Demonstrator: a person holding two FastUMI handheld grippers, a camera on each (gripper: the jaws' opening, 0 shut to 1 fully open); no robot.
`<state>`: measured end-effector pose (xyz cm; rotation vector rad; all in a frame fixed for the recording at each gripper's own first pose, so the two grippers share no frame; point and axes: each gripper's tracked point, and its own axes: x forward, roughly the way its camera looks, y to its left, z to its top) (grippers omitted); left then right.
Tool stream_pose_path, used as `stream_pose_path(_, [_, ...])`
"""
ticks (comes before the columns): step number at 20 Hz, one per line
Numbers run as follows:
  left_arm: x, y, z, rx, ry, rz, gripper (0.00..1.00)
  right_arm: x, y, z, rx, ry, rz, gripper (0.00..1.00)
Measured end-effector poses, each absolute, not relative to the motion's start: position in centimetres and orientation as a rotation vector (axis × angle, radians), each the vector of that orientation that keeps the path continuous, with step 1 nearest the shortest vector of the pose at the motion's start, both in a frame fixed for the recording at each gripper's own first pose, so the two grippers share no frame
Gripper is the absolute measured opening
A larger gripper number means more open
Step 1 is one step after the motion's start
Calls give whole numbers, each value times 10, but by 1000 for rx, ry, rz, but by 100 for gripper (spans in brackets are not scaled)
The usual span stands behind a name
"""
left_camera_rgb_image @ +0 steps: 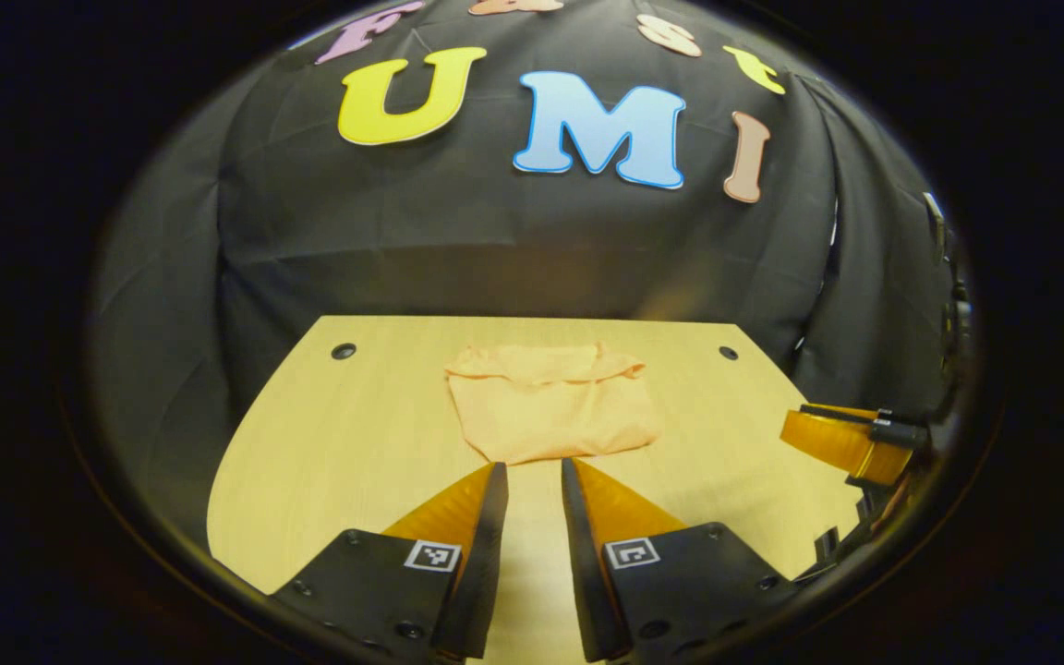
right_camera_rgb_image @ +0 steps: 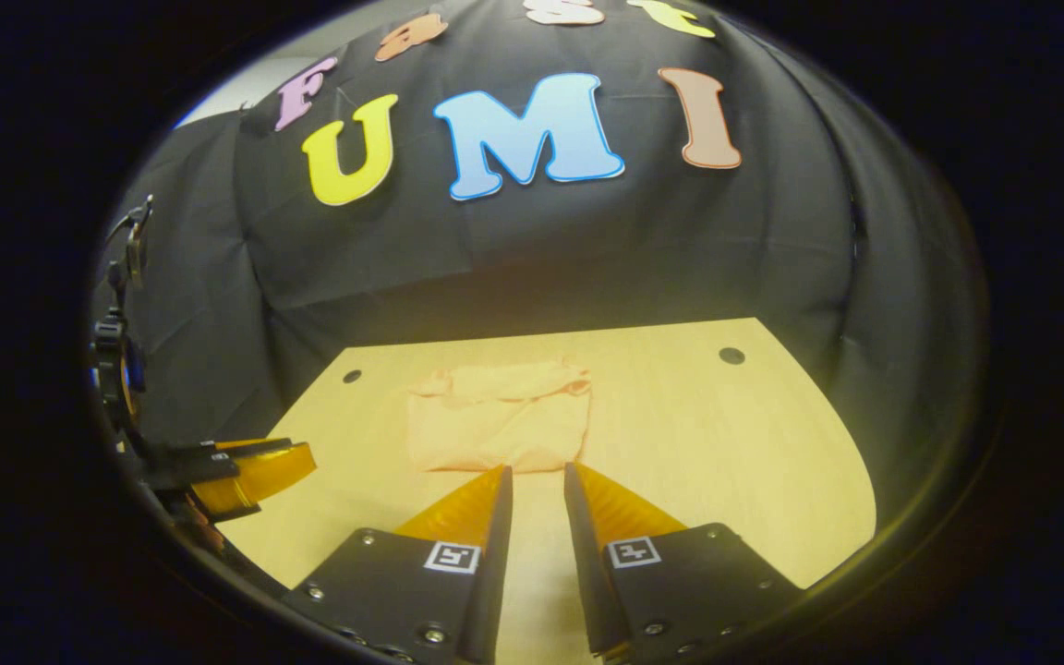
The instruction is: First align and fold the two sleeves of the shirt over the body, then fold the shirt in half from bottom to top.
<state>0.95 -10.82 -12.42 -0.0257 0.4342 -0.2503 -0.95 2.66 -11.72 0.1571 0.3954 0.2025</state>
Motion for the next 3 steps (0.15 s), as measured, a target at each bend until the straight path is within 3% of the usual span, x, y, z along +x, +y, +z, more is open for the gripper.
stream_pose_path(3, [-8,-104,-129,-19,435,-253,42,-28,32,-120,145,396,209,36])
